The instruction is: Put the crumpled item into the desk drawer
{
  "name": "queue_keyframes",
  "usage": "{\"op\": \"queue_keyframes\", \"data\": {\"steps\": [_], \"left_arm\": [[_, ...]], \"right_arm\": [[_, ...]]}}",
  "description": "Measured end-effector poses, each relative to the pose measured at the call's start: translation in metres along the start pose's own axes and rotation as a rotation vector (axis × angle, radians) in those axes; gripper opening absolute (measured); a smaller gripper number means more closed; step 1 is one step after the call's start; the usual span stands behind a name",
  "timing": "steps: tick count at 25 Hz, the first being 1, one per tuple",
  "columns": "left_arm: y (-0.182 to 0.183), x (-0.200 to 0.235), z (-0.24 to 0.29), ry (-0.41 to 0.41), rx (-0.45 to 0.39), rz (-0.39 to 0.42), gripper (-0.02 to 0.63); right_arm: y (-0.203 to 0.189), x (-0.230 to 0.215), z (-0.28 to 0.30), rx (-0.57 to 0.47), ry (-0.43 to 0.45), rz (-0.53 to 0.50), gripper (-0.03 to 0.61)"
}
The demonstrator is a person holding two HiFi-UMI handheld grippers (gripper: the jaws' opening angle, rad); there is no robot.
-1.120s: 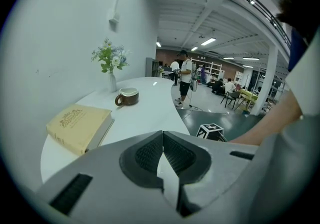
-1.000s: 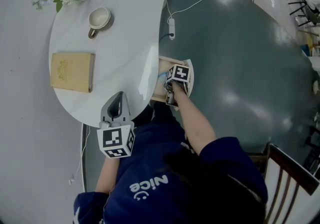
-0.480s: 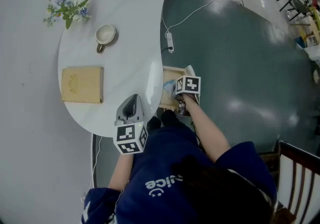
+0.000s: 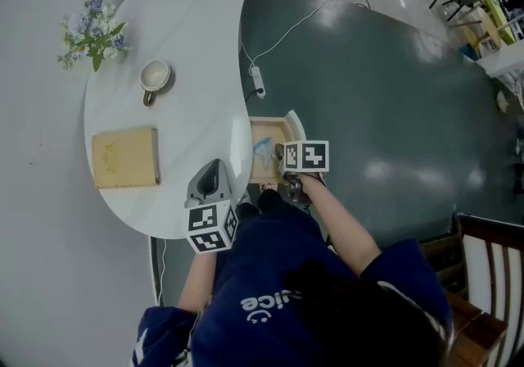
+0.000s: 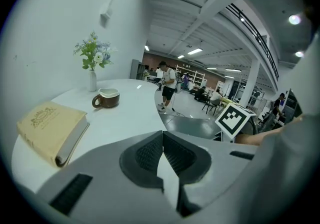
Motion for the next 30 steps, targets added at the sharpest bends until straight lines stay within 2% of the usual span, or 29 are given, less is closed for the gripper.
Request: {"op": "queue_keyframes", "data": {"steps": [10,18,26,30], "left_arm": [[0.0,-0.019,0.01,-0.075,-0.001,0.042,0.005],[0.007,-0.038,0.011,-0.136,-0.02,0.092,0.005],[0.025,-0.056,0.001,-0.213,-0.093,0.113,0.005],[0.038,-0.066,-0.011,-0.253,-0.165,0.117,0.005]], "right_arm": [[0.01,0.02,-0.065,-0.23,0.013,-0.123,0.146],[0.013,0.033,-0.11,-0.375,-0.035,-0.245,0.146],[0.013,0.044,-0.159,-0.573,-0.016,-0.279,0.144],[0.014,0.053,-0.183,-0.67,-0.01,-0.309,0.143]]}}
Point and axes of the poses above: the fingertips, and each gripper's own axes: z forward along the fingers, x to its left, y out of its top, the point moved 4 cm from there along -z, backward along the fingers, and after that the axes turned 3 degrees about x, right-handed, at the moved point
